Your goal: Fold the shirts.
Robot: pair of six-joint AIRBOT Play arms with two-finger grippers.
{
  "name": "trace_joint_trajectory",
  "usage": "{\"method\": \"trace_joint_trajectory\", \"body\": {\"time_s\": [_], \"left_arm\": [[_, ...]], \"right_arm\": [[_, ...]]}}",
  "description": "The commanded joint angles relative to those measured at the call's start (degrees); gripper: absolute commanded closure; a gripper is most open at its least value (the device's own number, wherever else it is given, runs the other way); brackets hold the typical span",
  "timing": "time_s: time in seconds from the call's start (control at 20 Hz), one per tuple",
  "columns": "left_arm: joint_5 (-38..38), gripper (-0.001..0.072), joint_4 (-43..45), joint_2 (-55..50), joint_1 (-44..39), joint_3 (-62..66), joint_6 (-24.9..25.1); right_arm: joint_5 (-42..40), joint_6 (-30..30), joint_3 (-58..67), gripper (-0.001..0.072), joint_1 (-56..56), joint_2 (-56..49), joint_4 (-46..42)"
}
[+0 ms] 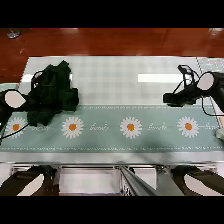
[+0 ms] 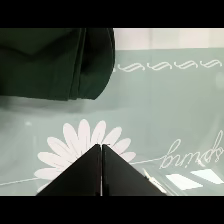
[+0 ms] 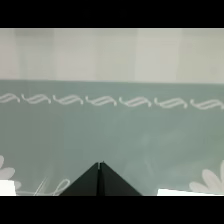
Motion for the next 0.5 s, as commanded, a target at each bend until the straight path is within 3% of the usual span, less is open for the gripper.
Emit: {"method": "trace_joint_trajectory", "body": {"time_s": [0.0,0.05,0.15,0.2,0.35,0.45], "left_arm": [[5.42,0.0190,6.78,-0.04,0.37,0.20,-0.81],[7.02,0.0006,14.27,-0.11,1.84,0.79,-5.77],[7.13,0.0006,26.45,-0.11,8.57,2.47,-14.25],[7.61,0.0006,27.34,-0.17,13.79,3.06,-14.93],[11.98,0.0006,20.85,-3.32,24.90,2.93,-13.70],[7.87,0.0006,15.50,-7.32,26.43,2.93,-10.58]], "right_arm": [[-11.37,1.90,-0.02,0.0381,0.02,-0.24,-1.55],[-13.40,2.67,-0.02,0.0079,0.02,-0.63,-3.10],[-13.46,3.28,-0.02,0.0074,-0.39,-1.81,-4.83],[-12.20,3.28,-0.02,0.0075,-0.39,-2.34,-5.68],[-11.54,3.28,-0.02,0.0078,-0.35,-3.21,-4.50],[-11.63,3.34,-0.02,0.0079,-0.35,-3.19,-3.74]]}}
